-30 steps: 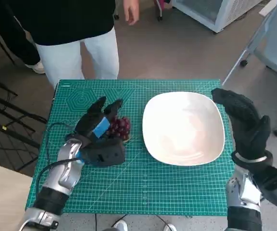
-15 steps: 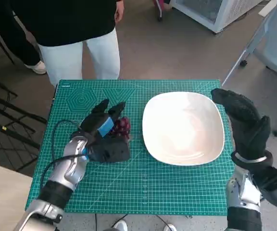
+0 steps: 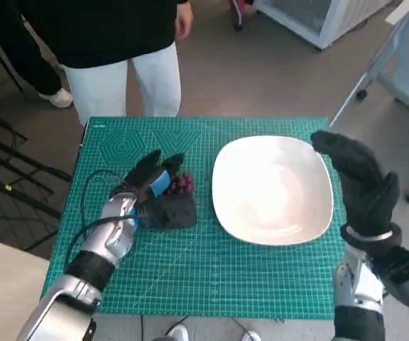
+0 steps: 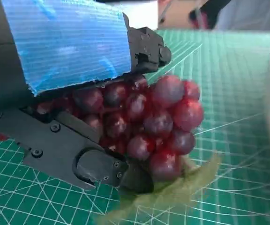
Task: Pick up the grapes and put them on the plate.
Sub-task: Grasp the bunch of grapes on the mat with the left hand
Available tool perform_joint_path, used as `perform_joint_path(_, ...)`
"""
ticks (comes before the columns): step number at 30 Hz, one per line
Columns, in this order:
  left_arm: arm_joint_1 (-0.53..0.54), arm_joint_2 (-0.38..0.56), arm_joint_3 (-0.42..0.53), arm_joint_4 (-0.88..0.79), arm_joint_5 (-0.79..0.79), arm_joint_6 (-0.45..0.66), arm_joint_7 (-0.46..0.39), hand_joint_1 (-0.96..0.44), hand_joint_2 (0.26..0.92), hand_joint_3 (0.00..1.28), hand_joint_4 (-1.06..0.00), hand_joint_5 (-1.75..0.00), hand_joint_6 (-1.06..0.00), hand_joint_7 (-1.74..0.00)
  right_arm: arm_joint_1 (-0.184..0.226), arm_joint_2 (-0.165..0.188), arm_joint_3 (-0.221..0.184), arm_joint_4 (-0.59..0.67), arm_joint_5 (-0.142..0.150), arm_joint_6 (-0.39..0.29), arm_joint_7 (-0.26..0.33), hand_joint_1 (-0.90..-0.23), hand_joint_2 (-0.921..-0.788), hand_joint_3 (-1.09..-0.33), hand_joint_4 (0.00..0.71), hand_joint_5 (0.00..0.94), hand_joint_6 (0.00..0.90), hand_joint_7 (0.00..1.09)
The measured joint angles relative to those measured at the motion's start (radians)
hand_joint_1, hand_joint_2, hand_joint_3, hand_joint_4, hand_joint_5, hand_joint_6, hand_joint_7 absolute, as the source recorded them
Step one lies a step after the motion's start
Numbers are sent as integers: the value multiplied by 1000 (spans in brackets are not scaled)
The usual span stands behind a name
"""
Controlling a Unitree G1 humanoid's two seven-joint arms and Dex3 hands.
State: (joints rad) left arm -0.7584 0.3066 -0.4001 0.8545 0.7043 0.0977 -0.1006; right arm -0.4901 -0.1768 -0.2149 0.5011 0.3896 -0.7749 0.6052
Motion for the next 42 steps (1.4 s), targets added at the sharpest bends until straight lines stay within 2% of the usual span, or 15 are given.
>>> perform_joint_path(13,-122,-44,-33,206,-19,23,-17,-621,767,0,1,1,-160,0,4,1,0,-4,0,0,0,-567,-921,-612,185,0,-1,396)
perform_joint_path(20,-141,-49,-40,248,-45,21,-31,-604,768,1,-11,-4,-173,-7,10,1,-1,-7,0,0,0,-566,-921,-613,183,0,-1,394)
perform_joint_path(28,-140,-45,-38,256,-70,4,-33,-519,755,0,-86,-22,-248,-30,14,0,-1,-12,-1,0,-2,-566,-921,-615,181,0,-1,391)
perform_joint_path(31,-141,-44,-37,263,-81,-6,-26,-431,746,0,-167,-26,-317,-40,15,0,-1,-14,-1,0,-4,-566,-921,-616,181,0,-1,391)
perform_joint_path(35,-140,-43,-38,267,-87,-16,-18,-255,749,2,-466,-65,-515,-67,15,0,0,-15,-1,1,-8,-566,-921,-616,181,0,-1,390)
perform_joint_path(36,-139,-43,-39,266,-88,-18,-16,-198,760,3,-537,-128,-567,-79,15,0,0,-15,-1,1,-8,-566,-921,-616,181,0,-1,390)
perform_joint_path(38,-137,-43,-42,264,-88,-22,-9,-41,799,9,-649,-378,-664,-128,15,0,1,-16,-2,2,-9,-566,-921,-616,181,0,-1,390)
perform_joint_path(40,-133,-41,-48,259,-85,-24,5,152,855,16,-689,-744,-720,-252,15,0,1,-16,-2,2,-9,-566,-921,-616,181,0,-1,390)
perform_joint_path(42,-127,-38,-55,250,-81,-24,21,219,894,18,-726,-990,-728,-475,15,0,1,-16,-2,2,-9,-566,-921,-616,181,0,-1,391)
